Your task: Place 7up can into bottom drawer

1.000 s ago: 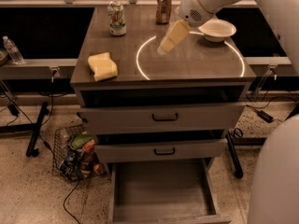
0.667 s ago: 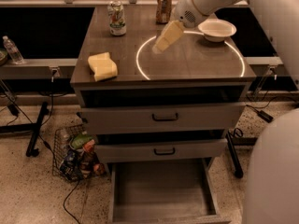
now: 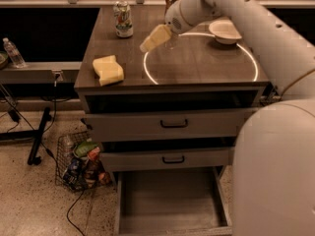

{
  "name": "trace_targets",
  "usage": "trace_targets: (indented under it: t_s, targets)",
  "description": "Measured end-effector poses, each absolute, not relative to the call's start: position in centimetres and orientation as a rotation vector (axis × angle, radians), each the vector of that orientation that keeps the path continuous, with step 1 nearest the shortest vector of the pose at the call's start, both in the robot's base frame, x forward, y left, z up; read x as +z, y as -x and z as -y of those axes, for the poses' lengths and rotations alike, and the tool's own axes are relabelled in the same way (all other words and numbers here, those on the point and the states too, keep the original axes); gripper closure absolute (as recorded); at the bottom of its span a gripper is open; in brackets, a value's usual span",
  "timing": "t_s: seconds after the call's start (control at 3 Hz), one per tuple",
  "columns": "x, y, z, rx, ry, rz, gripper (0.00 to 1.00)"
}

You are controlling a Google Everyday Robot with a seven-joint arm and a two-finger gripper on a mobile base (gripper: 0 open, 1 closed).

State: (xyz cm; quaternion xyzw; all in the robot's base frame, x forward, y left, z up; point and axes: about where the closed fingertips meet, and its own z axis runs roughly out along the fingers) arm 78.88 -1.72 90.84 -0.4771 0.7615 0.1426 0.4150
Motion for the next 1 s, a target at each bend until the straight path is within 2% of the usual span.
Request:
trace_targets:
  t_s: [1.0]
  targets:
    - [89.8,-86.5,-6.4,0.462,0.868,-1.814,0.00]
